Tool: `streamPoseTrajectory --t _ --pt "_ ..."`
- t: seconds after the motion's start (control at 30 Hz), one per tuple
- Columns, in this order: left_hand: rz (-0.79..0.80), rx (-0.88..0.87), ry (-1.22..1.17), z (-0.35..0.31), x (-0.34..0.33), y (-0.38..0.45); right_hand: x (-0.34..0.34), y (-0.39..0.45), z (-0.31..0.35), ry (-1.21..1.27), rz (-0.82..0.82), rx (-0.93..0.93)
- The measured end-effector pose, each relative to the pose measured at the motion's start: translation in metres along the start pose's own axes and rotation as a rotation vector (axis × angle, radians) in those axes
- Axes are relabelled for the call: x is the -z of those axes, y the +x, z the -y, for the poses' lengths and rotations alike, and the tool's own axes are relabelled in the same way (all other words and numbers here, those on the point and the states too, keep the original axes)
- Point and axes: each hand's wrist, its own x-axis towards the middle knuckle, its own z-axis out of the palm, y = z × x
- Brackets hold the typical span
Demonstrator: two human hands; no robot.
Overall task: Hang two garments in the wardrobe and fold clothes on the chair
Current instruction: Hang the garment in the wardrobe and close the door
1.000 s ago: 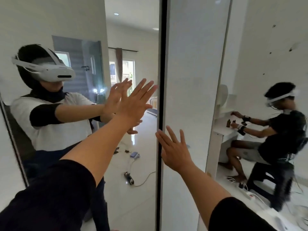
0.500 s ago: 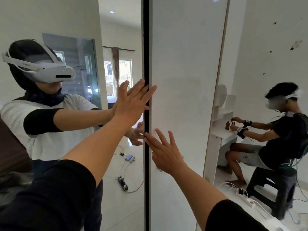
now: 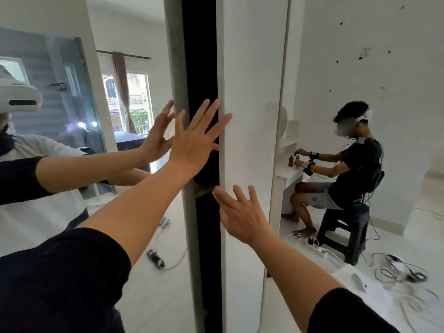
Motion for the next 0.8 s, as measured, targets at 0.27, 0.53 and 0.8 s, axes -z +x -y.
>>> streamPoseTrajectory --t 0.27,0.53,0.8 --pt "-0.007 -0.100 -0.121 -0.073 0.018 0.031 0.052 -0.064 -0.036 -0.136 0.074 -0.155" --pt "0.071 -0.210 -0.205 -0.158 0.020 0.080 0.076 -0.122 -0.098 -0.225 0.260 -0.330" --pt "0.083 -0.263 -0.229 -0.244 -0.002 0.133 0.074 -0.174 -0.180 -0.227 0.408 -0.388"
